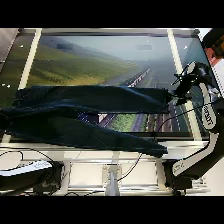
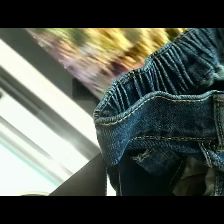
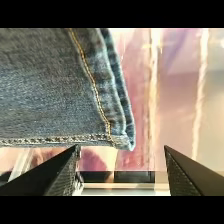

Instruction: Fold the clothes and pants, and hang the long-sleeved shirts on hangers.

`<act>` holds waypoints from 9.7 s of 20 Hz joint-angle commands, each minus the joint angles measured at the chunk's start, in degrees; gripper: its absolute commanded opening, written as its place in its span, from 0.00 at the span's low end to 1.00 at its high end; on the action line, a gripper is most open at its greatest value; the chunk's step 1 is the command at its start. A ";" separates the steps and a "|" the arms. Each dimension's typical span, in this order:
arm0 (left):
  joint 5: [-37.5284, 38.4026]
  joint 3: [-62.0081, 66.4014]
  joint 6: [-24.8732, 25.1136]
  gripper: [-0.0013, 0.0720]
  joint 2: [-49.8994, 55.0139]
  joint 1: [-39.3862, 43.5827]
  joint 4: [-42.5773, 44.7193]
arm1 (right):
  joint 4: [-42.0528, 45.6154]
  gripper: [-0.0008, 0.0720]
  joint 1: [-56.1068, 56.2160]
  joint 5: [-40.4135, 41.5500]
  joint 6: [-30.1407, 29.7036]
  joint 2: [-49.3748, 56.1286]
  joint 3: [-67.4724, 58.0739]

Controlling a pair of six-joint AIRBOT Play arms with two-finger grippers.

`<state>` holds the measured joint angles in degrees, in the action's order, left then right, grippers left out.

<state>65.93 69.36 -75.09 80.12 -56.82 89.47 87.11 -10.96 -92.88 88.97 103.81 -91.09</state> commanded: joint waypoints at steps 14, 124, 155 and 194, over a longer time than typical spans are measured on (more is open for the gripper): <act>-1.49 -0.66 -0.28 0.08 4.85 1.84 3.37 | 2.84 0.05 -0.48 6.34 -4.22 -25.20 -0.22; -13.75 -7.91 -11.02 0.08 -5.20 16.61 -3.96 | 0.07 0.05 -0.48 40.72 7.58 -28.13 28.72; -14.23 -11.08 -11.04 0.08 -6.49 13.97 -1.20 | -19.34 0.63 -0.44 62.97 34.05 -47.06 69.11; -9.27 -10.97 -6.27 0.08 -14.56 13.44 -0.26 | -19.21 0.05 -0.44 47.12 21.46 -61.24 61.99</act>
<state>55.96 58.33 -82.48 69.30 -43.13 88.49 66.59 -11.42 -38.63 112.16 46.30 -24.95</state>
